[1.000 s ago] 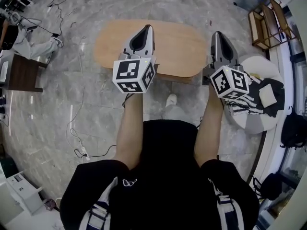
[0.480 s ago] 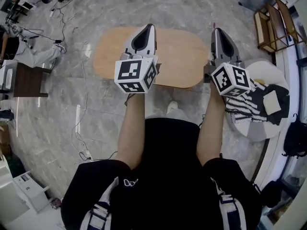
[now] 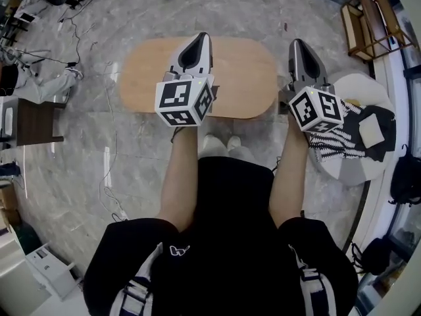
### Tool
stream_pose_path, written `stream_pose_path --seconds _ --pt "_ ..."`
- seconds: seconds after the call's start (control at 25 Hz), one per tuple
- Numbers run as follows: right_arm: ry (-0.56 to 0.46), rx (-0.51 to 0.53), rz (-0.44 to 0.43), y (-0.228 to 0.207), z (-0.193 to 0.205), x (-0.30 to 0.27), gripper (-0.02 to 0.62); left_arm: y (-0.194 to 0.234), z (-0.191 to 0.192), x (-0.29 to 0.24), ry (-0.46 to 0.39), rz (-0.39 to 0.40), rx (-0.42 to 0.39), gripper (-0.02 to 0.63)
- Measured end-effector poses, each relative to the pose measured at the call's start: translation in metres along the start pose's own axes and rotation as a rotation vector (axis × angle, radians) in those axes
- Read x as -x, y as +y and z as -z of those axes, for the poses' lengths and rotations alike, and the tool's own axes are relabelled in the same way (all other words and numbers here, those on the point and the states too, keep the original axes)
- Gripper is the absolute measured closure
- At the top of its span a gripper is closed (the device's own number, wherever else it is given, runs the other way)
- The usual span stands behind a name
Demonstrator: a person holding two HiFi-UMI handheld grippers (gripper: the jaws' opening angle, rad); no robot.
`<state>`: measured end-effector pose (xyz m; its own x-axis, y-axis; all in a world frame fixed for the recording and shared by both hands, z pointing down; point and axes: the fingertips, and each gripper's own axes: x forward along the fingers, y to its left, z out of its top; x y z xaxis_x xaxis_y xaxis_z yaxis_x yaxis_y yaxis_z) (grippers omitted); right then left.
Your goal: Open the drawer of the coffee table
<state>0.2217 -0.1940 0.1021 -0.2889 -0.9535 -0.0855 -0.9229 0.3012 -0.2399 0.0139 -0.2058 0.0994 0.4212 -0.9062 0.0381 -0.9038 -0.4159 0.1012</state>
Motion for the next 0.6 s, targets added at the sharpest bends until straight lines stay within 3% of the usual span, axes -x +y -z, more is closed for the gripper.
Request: stream_pose_path --seconds 0.32,0.6 --pt "-0.003 -0.007 0.042 -0.024 -0.001 0.002 0.581 -0.01 0.006 -0.022 0.017 0.036 -0.003 0.595" --pt "0.043 -0.035 0.027 -0.018 0.023 -0.015 0.581 0.012 0.021 -0.029 0.055 0.007 0.01 0.595"
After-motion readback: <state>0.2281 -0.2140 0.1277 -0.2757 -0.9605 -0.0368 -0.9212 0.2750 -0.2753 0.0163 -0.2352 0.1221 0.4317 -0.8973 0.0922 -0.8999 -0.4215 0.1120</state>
